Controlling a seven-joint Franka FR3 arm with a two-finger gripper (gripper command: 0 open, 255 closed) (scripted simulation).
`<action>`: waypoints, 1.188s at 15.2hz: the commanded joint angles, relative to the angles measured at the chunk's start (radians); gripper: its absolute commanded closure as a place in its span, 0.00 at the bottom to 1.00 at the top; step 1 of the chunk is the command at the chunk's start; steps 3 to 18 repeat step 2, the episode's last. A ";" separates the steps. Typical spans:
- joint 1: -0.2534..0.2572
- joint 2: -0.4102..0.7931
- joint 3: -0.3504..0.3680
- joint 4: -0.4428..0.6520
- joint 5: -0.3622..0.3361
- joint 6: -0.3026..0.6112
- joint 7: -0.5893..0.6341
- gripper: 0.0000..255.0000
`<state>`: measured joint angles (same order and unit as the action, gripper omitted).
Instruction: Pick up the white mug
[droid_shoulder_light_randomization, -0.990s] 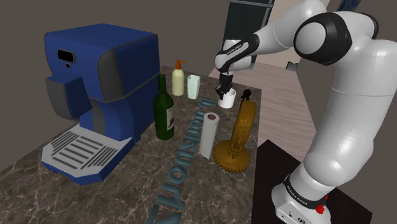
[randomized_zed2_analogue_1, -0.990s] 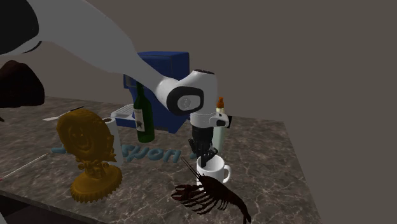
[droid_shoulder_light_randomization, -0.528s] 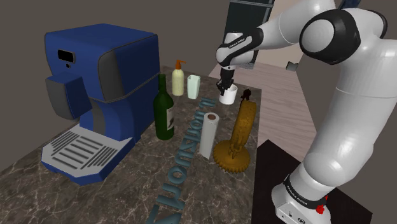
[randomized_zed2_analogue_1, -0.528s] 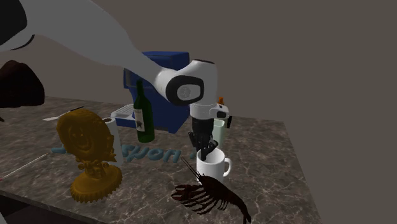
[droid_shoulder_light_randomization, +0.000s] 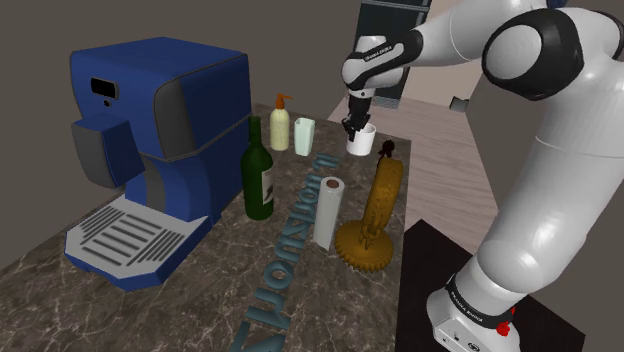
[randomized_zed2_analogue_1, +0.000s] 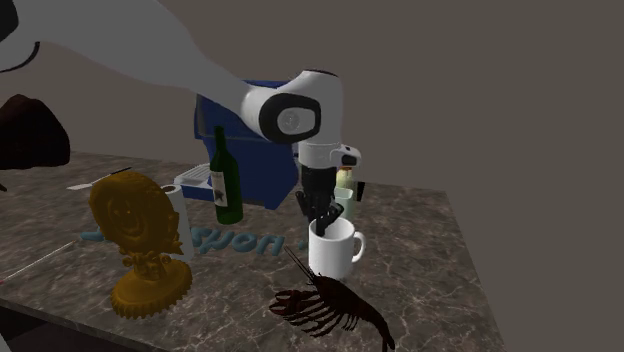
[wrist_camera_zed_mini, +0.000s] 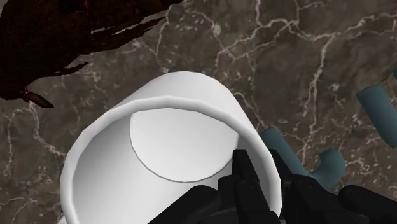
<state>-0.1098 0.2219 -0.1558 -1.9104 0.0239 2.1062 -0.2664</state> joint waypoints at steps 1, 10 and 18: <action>0.000 -0.006 0.000 0.008 -0.001 -0.014 0.001 1.00; 0.000 -0.006 0.000 0.008 -0.001 -0.014 0.001 1.00; 0.000 -0.006 0.000 0.008 -0.001 -0.014 0.001 1.00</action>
